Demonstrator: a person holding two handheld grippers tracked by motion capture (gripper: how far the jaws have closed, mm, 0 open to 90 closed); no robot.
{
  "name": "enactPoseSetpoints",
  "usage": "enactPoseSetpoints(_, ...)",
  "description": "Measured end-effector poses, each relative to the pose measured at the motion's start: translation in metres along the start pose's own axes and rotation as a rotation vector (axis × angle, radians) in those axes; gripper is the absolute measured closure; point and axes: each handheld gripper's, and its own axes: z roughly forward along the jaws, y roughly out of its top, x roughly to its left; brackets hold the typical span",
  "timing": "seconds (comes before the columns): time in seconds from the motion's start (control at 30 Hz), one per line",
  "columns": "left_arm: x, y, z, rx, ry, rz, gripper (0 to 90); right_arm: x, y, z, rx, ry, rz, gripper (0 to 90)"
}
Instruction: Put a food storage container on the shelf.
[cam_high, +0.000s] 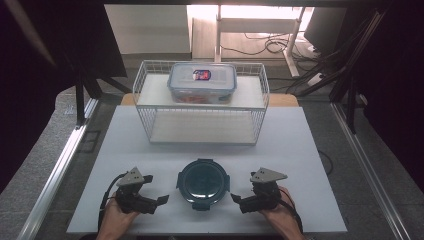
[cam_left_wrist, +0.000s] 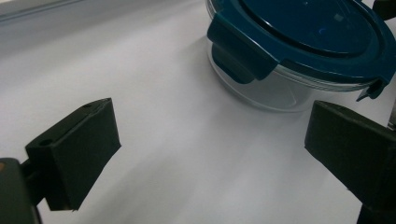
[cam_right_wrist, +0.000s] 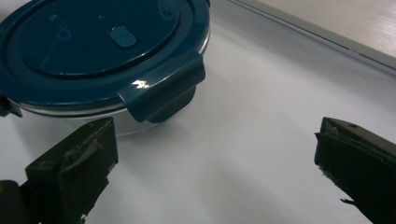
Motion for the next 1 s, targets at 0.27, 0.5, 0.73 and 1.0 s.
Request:
enactPoseSetpoints(0.27,-0.004,0.014,0.005,-0.010,-0.056,-0.021,3.3,0.002,0.005,0.001,0.026,0.005,0.050,0.0)
enactPoseSetpoints(0.5,-0.006,0.027,0.008,-0.026,-0.070,-0.011,7.7,0.005,0.013,-0.002,0.045,0.010,0.053,6.3)
enactPoseSetpoints(0.73,-0.002,0.037,0.013,-0.026,-0.103,-0.016,10.5,0.007,0.020,-0.001,0.041,0.041,0.049,12.1)
enactPoseSetpoints(1.0,0.000,0.052,0.023,0.000,-0.137,-0.011,10.1,0.009,0.027,0.004,0.047,0.068,0.046,17.3)
